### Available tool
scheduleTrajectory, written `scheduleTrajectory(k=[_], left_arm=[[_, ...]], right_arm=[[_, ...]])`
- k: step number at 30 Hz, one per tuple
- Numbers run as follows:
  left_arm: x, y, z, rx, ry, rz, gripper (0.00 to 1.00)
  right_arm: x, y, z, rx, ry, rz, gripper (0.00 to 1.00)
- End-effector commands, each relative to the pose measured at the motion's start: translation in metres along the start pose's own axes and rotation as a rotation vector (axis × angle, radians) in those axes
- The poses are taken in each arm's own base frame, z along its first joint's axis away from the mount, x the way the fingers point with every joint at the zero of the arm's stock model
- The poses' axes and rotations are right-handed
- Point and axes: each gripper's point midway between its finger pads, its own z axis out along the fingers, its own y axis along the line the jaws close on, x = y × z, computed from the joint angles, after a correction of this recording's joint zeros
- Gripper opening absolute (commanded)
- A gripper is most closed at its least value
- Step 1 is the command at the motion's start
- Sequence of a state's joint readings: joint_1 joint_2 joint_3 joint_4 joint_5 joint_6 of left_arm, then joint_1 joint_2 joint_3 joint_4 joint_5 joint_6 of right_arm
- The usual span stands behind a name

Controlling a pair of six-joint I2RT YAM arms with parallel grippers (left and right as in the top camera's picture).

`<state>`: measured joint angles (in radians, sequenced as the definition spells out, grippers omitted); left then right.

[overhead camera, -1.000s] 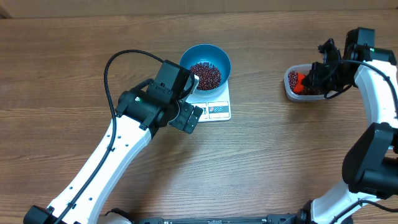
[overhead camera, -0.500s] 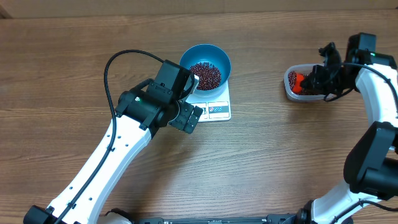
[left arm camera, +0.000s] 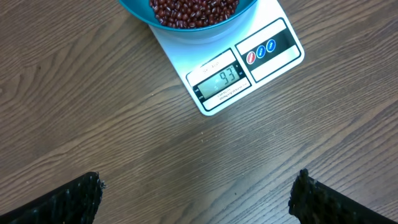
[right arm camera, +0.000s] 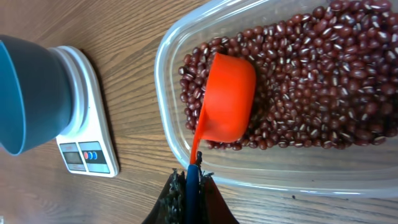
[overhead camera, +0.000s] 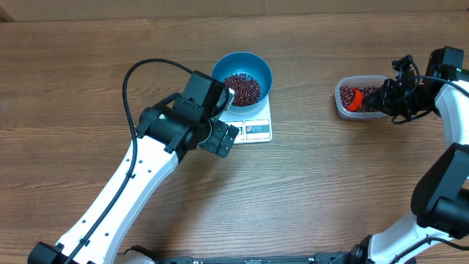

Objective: Scoop item into bowl and weigh 150g on scale
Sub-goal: 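Dip the red scoop into the bean tub and scoop beans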

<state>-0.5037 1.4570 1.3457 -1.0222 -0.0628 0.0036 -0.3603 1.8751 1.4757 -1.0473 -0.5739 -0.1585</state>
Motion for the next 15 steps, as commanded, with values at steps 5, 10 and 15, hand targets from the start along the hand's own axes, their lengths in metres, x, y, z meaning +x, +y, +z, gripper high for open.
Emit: scheduleTrajectory(k=[5,10,15], left_arm=[[0.0,-0.002,-0.003,0.012,-0.009,0.015,1.0],[0.0,-0.002,-0.003,0.012,-0.009,0.016,1.0],[0.0,-0.002,-0.003,0.012,-0.009,0.015,1.0]], right_arm=[[0.003,0.004,-0.001,-0.058,0.001,0.014,0.03],[0.0,0.002,-0.01,-0.112,-0.023,0.04,0.03],[0.0,0.0,-0.02,-0.169,-0.044,0.066,0.04]])
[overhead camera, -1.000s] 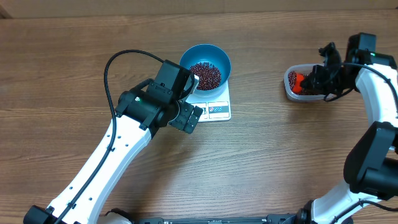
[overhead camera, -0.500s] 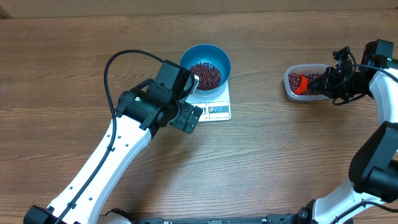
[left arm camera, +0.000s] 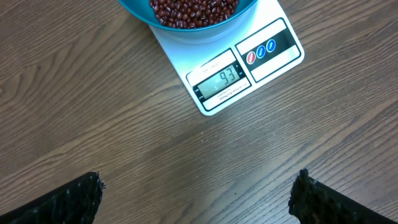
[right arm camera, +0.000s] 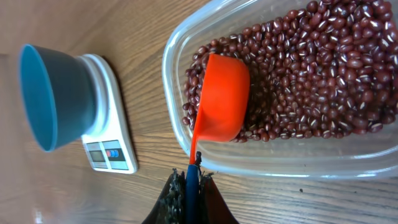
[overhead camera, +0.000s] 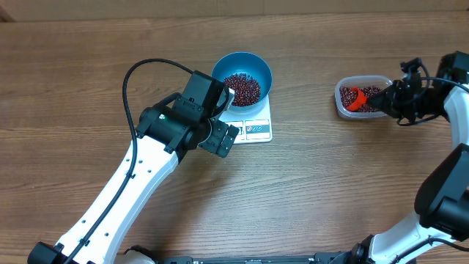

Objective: Scoop item into bowl and weigh 150g on scale
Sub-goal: 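Dip the red scoop into the bean tub and scoop beans, then lift the filled scoop and carry it left over the teal bowl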

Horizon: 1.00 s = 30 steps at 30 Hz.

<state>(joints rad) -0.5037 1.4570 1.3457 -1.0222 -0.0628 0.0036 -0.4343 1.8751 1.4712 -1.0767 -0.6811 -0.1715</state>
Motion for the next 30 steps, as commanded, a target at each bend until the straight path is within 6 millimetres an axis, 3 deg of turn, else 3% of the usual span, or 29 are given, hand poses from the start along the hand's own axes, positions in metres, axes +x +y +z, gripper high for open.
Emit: scheduleTrajectory(k=[1,11,17,30], left_arm=[[0.0,-0.002,-0.003,0.012,-0.009,0.016,1.0],[0.0,-0.002,-0.003,0.012,-0.009,0.016,1.0],[0.0,-0.002,-0.003,0.012,-0.009,0.016,1.0],[0.0,-0.002,-0.003,0.012,-0.009,0.015,1.0]], right_arm=[[-0.001,0.004,-0.006,-0.076,-0.019,0.01,0.04],[0.0,-0.02,-0.026,-0.067,-0.051,0.092,0.04],[-0.002,-0.01,-0.035,-0.17,-0.081,0.058,0.04],[0.0,-0.006,-0.038,-0.2,-0.082,0.067,0.04]])
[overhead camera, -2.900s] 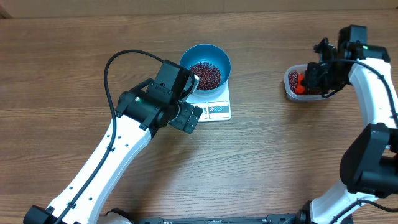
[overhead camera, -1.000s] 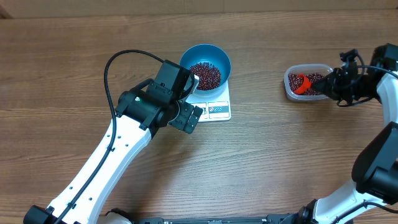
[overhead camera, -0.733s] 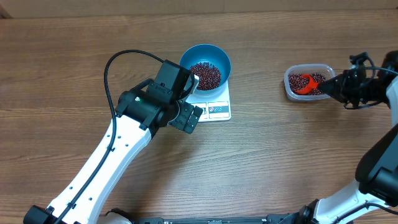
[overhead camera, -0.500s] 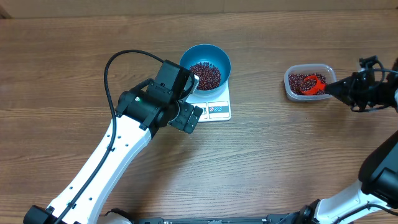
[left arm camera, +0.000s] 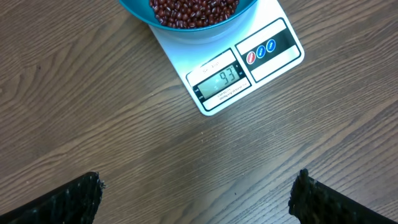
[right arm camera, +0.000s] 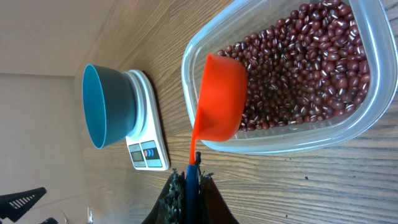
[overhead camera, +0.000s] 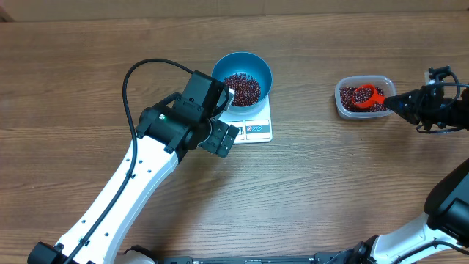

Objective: Scoop item into bowl and weigh 150g on scale
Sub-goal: 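Lift the filled scoop and carry it left over the teal bowl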

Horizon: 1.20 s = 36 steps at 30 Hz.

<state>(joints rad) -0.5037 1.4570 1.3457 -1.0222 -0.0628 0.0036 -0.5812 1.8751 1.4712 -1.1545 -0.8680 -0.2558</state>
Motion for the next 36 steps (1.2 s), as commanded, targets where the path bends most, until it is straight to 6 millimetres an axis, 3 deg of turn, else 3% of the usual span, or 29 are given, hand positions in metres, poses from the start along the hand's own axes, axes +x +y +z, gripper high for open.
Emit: scheduleTrajectory(k=[1,11,19,24,29,36], left_arm=[[0.0,-0.002,-0.003,0.012,-0.009,0.015,1.0],[0.0,-0.002,-0.003,0.012,-0.009,0.016,1.0],[0.0,-0.002,-0.003,0.012,-0.009,0.015,1.0],[0.0,-0.002,-0.003,0.011,-0.01,0.015,1.0],[0.0,-0.002,-0.003,0.012,-0.009,0.015,1.0],[0.0,-0.002,-0.003,0.012,-0.009,0.015,1.0]], right_arm=[[0.0,0.006,0.0,-0.046,-0.007,-0.006,0.04],[-0.003,0.021,-0.002,-0.134,-0.025,-0.022,0.03],[0.0,0.047,-0.004,-0.272,-0.03,-0.048,0.03],[0.005,0.072,0.004,-0.358,-0.009,-0.089,0.04],[0.015,0.101,0.025,-0.384,0.063,-0.154,0.04],[0.029,0.161,0.053,-0.427,0.16,-0.306,0.04]])
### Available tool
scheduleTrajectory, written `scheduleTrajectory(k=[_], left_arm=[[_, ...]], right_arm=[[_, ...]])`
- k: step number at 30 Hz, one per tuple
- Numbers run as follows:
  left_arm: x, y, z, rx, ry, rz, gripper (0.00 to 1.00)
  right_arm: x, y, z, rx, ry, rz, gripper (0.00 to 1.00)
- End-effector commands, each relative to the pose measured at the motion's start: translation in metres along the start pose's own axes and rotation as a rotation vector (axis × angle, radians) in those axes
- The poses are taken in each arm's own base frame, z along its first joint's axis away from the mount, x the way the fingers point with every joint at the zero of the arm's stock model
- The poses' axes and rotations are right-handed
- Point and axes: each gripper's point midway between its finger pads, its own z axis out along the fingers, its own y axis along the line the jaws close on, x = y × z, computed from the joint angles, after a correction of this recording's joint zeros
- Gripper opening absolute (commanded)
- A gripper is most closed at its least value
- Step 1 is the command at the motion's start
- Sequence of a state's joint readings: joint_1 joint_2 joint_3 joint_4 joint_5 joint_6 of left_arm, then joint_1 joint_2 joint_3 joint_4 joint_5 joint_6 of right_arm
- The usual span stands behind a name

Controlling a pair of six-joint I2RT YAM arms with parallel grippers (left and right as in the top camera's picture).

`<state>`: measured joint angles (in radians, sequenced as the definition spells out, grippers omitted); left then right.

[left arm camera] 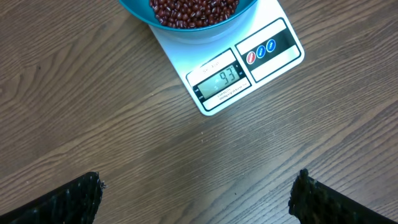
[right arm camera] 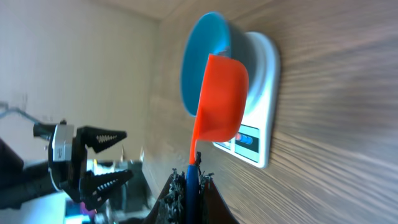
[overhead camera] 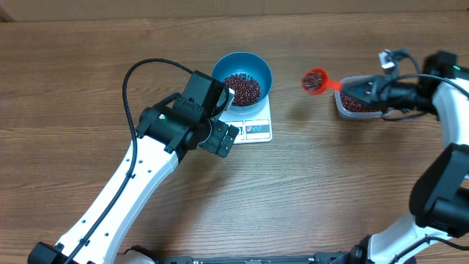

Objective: Scoop item into bowl and weigh 150g on scale
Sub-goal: 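Lift the filled scoop and carry it left over the teal bowl, then tilt the scoop over the teal bowl to pour beans in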

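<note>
A blue bowl (overhead camera: 242, 76) of red beans stands on the white scale (overhead camera: 253, 129), whose display (left arm camera: 222, 79) reads 93. My right gripper (right arm camera: 192, 180) is shut on the blue-tipped handle of an orange scoop (overhead camera: 316, 80). The scoop is full of beans and hangs in the air between the bowl and the clear bean tub (overhead camera: 359, 103). In the right wrist view the orange scoop (right arm camera: 221, 96) points at the blue bowl (right arm camera: 200, 68). My left gripper (left arm camera: 198, 196) is open above bare table just in front of the scale, holding nothing.
The left arm (overhead camera: 146, 169) reaches across the table's middle to the scale's left front corner. The bean tub sits at the far right under the right arm (overhead camera: 432, 88). Wood table (overhead camera: 330, 183) lies all around.
My right gripper has lifted the scoop out of the tub and carried it left, filled with beans, to a spot short of the bowl. The left arm and the 93 reading are unchanged.
The scoop lay mouth-down in the tub's beans with my right gripper shut on its handle. It was then tilted and drawn back, and came up loaded over the tub. Now it hangs between tub and bowl. The left gripper stayed open by the scale.
</note>
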<state>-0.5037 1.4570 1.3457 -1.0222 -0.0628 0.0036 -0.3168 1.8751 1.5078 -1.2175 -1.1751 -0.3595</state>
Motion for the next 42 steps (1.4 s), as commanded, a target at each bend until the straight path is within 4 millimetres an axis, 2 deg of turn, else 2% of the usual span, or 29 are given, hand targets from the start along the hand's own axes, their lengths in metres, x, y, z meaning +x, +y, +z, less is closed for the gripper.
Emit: scheduleTrajectory(k=[1,6,12,21,25,30,42], left_arm=[[0.0,-0.002,-0.003,0.012,-0.009,0.016,1.0],[0.0,-0.002,-0.003,0.012,-0.009,0.015,1.0],[0.0,-0.002,-0.003,0.012,-0.009,0.015,1.0],[0.0,-0.002,-0.003,0.012,-0.009,0.015,1.0],[0.0,-0.002,-0.003,0.012,-0.009,0.016,1.0],[0.0,-0.002,-0.003,0.012,-0.009,0.015,1.0],[0.0,-0.002,-0.003,0.012,-0.009,0.015,1.0]], right_arm=[[-0.014,0.039,0.018,-0.058,0.023,-0.105,0.03],[-0.021,0.066,0.051,-0.047,0.073,-0.169,0.04],[-0.017,0.068,0.09,0.088,0.129,-0.231,0.04],[-0.005,0.064,0.128,0.247,0.173,-0.285,0.04],[-0.002,0.061,0.139,0.336,0.179,-0.31,0.04],[-0.004,0.072,0.148,0.348,0.171,-0.364,0.04],[-0.006,0.076,0.149,0.345,0.164,-0.355,0.04]])
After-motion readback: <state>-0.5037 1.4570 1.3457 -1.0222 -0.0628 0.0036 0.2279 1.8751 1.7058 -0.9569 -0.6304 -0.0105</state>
